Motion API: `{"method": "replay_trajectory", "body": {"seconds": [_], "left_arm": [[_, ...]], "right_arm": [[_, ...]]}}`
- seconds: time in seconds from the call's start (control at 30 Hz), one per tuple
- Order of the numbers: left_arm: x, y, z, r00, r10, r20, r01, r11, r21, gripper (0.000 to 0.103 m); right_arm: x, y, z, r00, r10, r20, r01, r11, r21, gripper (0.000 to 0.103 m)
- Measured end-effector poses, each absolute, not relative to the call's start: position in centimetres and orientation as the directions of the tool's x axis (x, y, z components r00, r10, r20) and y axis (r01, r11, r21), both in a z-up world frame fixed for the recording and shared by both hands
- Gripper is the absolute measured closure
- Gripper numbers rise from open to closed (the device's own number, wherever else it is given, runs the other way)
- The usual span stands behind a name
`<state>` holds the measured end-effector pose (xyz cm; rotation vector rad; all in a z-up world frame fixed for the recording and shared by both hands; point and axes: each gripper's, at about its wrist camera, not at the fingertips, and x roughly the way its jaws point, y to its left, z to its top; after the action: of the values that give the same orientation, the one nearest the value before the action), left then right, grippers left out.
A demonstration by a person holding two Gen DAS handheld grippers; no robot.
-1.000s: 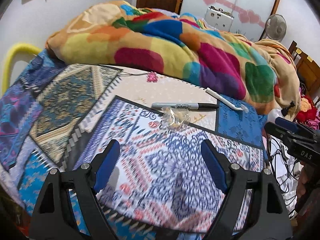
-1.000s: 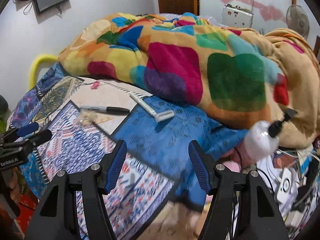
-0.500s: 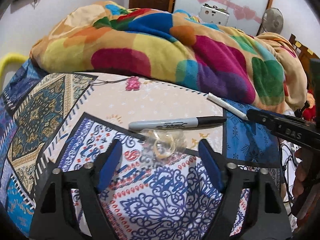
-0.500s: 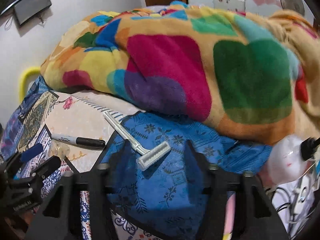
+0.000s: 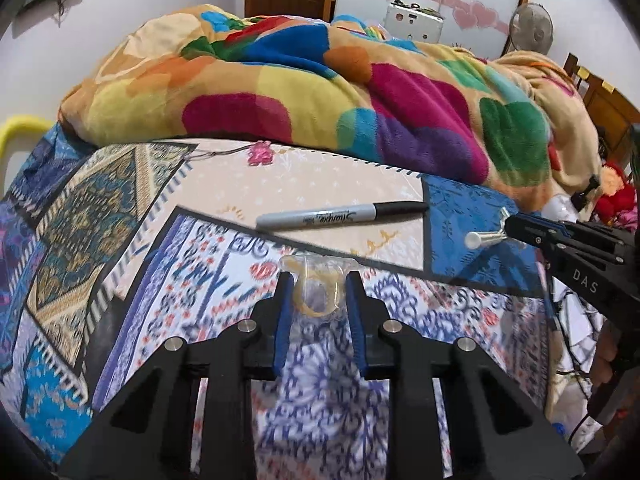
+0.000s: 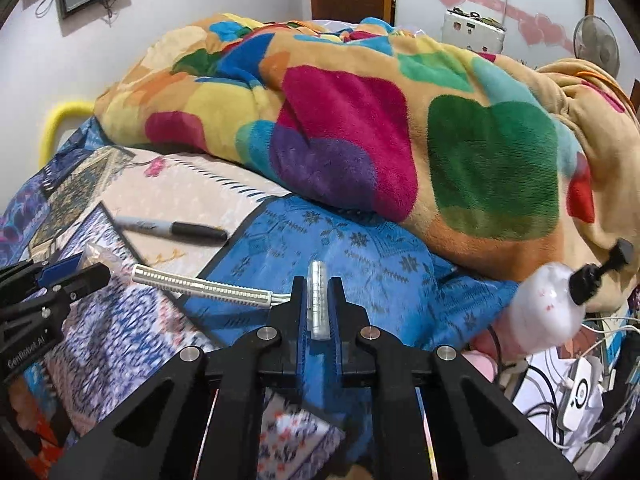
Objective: Collect trash
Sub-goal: 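Grasp the clear plastic bag with the left gripper while the right gripper grasps the white razor, then carry the bag and razor over the white bin with both grippers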
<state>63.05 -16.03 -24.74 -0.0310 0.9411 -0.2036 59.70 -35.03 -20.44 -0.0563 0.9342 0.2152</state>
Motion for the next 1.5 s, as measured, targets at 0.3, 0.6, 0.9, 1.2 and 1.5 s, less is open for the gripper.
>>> {"method": "replay_trajectory", "body": {"seconds": [0.3,0.6,0.9,1.2,1.5], "left_arm": [[57.4,-14.1,-19.4,0.602,-0.169,-0.780,0.150,0.984,-0.098,0.078],[49.4,-11.5,-12.7,0.644,-0.161,-0.748,0.128,0.986,-0.102,0.078],[42.1,-6.1,-10.3,0.669,-0.152,-0.728,0.077,0.988,-0.135,0.078],[36.5,2.3,-10.5,0.708,-0.085,-0.701,-0.029,0.988,-0.149,0.078],[31.2,11.2,-12.7,0.704,0.027,-0.710,-0.181,0.973,-0.143,0.078]], "right_arm": [[55.0,-33.7,-15.4,0.611,0.165,-0.774,-0.231,0.973,0.025,0.094],[48.7,-31.3,-9.5,0.656,0.198,-0.729,-0.257,0.966,0.031,0.094],[43.9,-25.5,-6.9,0.668,0.272,-0.692,-0.333,0.942,0.049,0.094],[41.6,-16.8,-7.9,0.624,0.347,-0.701,-0.455,0.890,0.035,0.094],[39.3,-7.7,-10.1,0.533,0.438,-0.724,-0.585,0.809,0.058,0.094]]}}
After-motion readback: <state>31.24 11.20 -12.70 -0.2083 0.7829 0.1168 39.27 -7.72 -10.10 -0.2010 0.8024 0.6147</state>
